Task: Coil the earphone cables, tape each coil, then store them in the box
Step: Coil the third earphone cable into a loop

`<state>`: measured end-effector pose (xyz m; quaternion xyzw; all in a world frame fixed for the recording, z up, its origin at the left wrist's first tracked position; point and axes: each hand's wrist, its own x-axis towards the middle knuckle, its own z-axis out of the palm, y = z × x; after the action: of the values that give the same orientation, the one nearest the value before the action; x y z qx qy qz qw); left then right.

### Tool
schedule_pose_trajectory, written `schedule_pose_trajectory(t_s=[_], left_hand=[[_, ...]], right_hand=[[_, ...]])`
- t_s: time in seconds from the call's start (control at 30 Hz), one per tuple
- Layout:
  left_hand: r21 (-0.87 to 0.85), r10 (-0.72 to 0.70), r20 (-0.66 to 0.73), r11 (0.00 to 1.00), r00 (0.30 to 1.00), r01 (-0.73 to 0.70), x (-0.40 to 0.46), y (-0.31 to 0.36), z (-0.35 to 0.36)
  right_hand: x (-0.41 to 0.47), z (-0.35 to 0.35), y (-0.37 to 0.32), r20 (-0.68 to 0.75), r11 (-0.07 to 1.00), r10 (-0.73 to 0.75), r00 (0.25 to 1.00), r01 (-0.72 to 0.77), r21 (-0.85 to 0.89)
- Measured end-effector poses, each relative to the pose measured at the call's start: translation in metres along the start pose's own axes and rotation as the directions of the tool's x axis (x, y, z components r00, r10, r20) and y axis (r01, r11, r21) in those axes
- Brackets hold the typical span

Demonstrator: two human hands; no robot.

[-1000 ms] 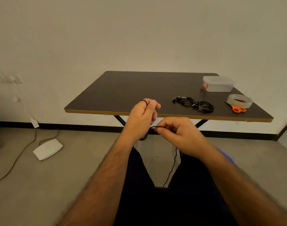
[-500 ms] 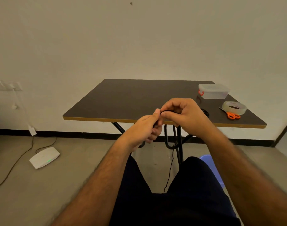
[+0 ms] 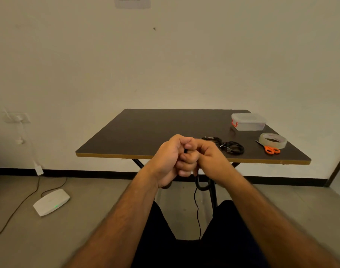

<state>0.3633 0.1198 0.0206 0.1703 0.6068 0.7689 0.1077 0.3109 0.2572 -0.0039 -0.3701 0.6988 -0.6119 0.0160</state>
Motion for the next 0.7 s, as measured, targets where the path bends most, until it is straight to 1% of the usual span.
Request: schedule_pose_trajectory(t_s=[0.07, 0.13, 0.23, 0.3, 0.37, 0.47, 0.57, 0.7], left_hand=[[-0.038, 0.034, -0.039, 0.999, 0.999, -0.036, 0.001, 0.001, 0.003], [-0.069, 0.084, -0.084, 0.994, 0.993, -0.090, 0.003, 0.005, 0.005], [-0.108, 0.151, -0.166, 0.979, 0.975, -0.170, 0.007, 0.010, 0.005], [-0.092, 0.177, -0.216, 0.975, 0.960, -0.201, 0.009, 0.012, 0.004], [-0.017, 0.211, -0.259, 0.975, 0.943, -0.222, 0.009, 0.012, 0.005], [0.163, 0.267, -0.288, 0.960, 0.920, -0.228, 0.009, 0.014, 0.006], [0.330, 0.304, -0.311, 0.923, 0.900, -0.197, 0.012, 0.011, 0.004], [0.476, 0.339, -0.319, 0.865, 0.885, -0.160, 0.016, 0.000, 0.001]], right_hand=[[-0.006, 0.005, 0.005, 0.012, 0.998, 0.060, 0.998, -0.060, 0.030], [-0.010, 0.009, 0.009, 0.027, 0.994, 0.111, 0.993, -0.112, 0.018], [-0.016, 0.012, 0.011, 0.070, 0.990, 0.142, 0.987, -0.141, -0.016], [-0.022, 0.013, 0.009, 0.112, 0.990, 0.140, 0.984, -0.136, -0.041], [-0.027, 0.013, 0.004, 0.161, 0.986, 0.149, 0.976, -0.133, -0.102], [-0.030, 0.014, -0.002, 0.219, 0.960, 0.187, 0.958, -0.130, -0.249], [-0.031, 0.012, -0.008, 0.192, 0.949, 0.175, 0.966, -0.113, -0.296], [-0.031, 0.004, -0.022, 0.126, 0.938, 0.075, 0.989, -0.028, -0.347]])
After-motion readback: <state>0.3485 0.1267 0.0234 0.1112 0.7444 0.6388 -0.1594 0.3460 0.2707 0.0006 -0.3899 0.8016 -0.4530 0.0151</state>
